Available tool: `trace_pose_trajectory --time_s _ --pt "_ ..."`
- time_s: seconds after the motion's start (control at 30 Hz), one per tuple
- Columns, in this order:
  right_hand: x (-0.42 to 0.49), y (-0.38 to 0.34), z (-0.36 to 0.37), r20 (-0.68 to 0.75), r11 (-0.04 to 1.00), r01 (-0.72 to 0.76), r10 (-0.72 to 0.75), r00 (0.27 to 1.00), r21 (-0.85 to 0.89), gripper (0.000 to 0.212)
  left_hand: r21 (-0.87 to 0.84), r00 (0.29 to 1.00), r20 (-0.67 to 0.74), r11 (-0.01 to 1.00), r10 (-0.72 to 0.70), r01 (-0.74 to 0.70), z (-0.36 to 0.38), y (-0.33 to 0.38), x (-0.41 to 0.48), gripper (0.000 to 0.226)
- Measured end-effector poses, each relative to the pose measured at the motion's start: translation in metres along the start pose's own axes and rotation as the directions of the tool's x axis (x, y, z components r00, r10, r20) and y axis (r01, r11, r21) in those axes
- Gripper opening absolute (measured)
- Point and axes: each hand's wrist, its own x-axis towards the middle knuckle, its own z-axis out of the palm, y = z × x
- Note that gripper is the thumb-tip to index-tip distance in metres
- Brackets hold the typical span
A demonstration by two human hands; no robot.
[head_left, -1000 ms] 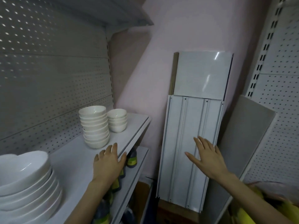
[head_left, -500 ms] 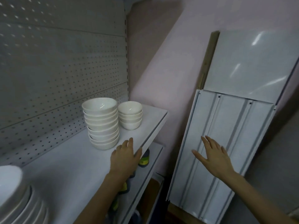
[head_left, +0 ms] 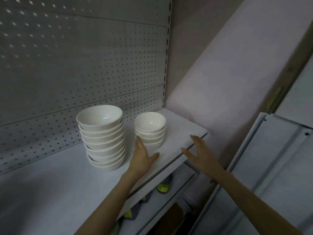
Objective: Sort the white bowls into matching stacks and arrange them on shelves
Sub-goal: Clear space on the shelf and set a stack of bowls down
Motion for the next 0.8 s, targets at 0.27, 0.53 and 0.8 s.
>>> trace_pose_trajectory --time_s 0.27,0.53,0.8 --pt "0.092 -0.032 0.025 0.175 0.929 0.123 -0.194 0.965 0.349 0.087 -0.283 0.964 -0.264 0.958 -0.04 -0.037 0.009 -0.002 0.037 0.089" --pt "0.138 -0.036 0.049 0.13 0.845 0.219 -0.318 0.939 0.488 0.082 -0.292 0.968 -0.244 0.956 -0.059 -0.016 0.012 -0.015 0.054 0.103" --pt "0.149 -0.025 0.057 0.089 0.779 0.246 -0.359 0.929 0.577 0.072 -0.306 0.97 -0.233 0.952 -0.074 -0.001 0.015 -0.022 0.059 0.102"
